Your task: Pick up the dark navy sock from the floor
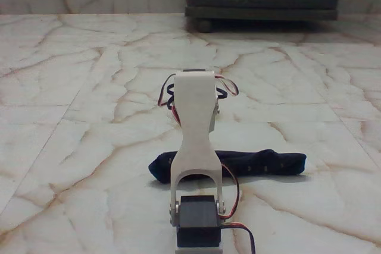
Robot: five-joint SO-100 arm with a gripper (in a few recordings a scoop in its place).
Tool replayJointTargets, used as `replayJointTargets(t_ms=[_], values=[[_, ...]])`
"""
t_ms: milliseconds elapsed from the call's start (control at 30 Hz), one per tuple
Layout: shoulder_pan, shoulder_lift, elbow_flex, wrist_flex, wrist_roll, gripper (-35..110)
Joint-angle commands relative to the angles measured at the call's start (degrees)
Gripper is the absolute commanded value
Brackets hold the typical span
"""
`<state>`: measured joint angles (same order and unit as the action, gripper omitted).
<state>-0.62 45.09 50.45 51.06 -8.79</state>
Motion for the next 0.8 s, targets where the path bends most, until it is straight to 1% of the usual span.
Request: replayJointTargets(t_ms=[0,67,100,133,167,233,300,500,767], values=[[-0.18,-1.76,-6.15,1.05,0.62,1],[-0.35,-3.87,-8.61,2.72,1.14,4],[-0.35,-4.22,-8.53,3.69,4.31,7],[-0.44,-4.57,-9.05,6.33,8.26,8],[-0.44,-4.66,-9.40,9.67,10.11,9],[-0.53,-5.19,-9.58,15.73,11.43,9],[-0.88,-7.47,-11.43,16.08,11.07,10],[-1.85,-16.61,-16.96,14.94,11.51,11],[-1.14,-24.70,-19.16,4.22,6.33,10]])
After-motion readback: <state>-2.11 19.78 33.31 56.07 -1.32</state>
